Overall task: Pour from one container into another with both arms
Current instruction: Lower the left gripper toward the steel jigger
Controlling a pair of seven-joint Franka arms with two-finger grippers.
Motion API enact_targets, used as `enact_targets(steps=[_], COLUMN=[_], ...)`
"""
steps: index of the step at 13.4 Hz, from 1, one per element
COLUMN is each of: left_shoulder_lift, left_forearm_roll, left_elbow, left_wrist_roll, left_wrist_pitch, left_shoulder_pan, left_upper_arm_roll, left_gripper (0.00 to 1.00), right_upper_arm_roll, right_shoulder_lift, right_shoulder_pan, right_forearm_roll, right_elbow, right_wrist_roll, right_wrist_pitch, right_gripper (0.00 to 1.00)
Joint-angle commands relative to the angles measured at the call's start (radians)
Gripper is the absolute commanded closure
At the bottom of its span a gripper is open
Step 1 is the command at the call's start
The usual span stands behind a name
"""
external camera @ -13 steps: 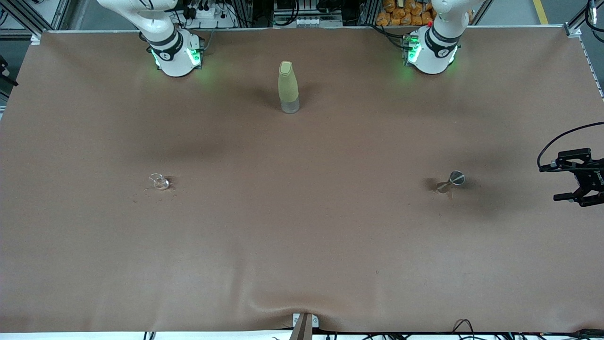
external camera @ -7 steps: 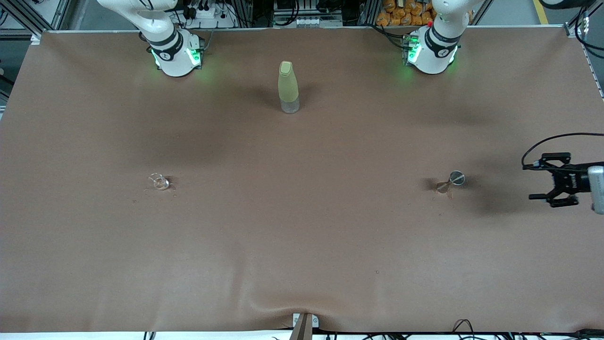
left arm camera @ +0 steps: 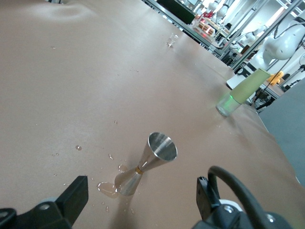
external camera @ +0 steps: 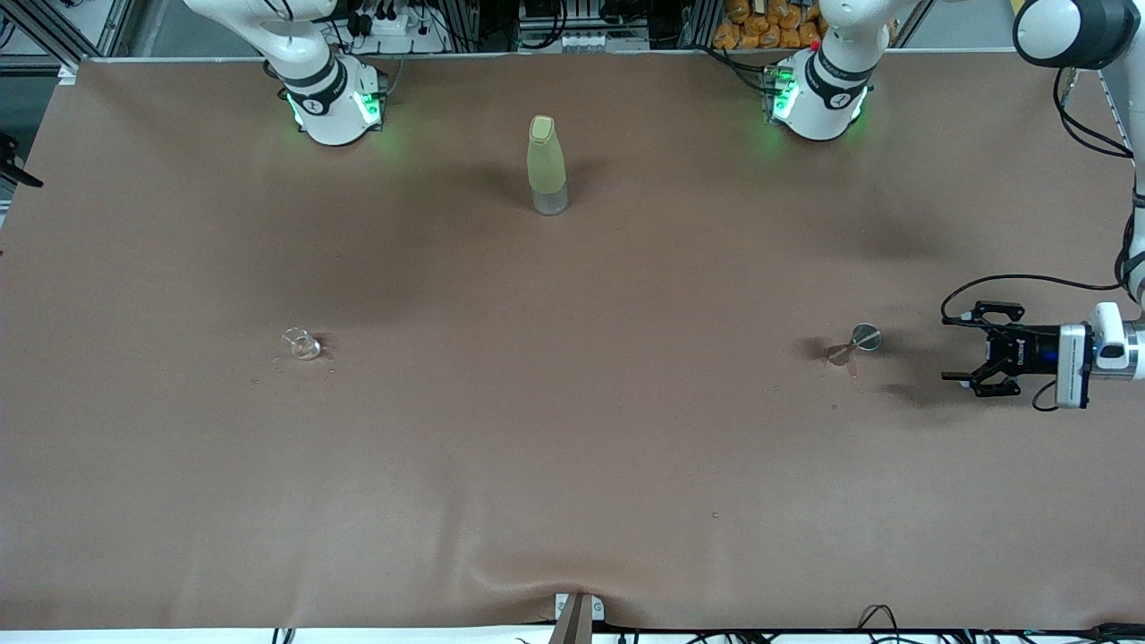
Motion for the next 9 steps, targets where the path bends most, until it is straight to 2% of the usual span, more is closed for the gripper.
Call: enact_targets(steps=[1, 9], left_shoulder_lift=[0.031, 0.134], left_forearm_roll=[-0.029, -0.116], left_elbow=[-0.007, -0.012], left_wrist_roll=[0.111, 0.293], left_wrist_pitch=[-0.018, -0.013], left_shoulder_pan=[0.009, 0.0], left_upper_arm_roll=[-0.006, -0.007], left_gripper=[0.0, 0.0], right_upper_arm_roll=[-0.007, -0.072], right_shoulder_lift=[-0.02, 0.003], right_shoulder_pan=[-0.008, -0.009], right_forearm_roll=[0.055, 0.219], right_elbow=[-0.102, -0.294], right_wrist_roll=[-0.105, -0.315], right_wrist_pitch=[0.088, 0.283], right_gripper=[0.0, 0.0])
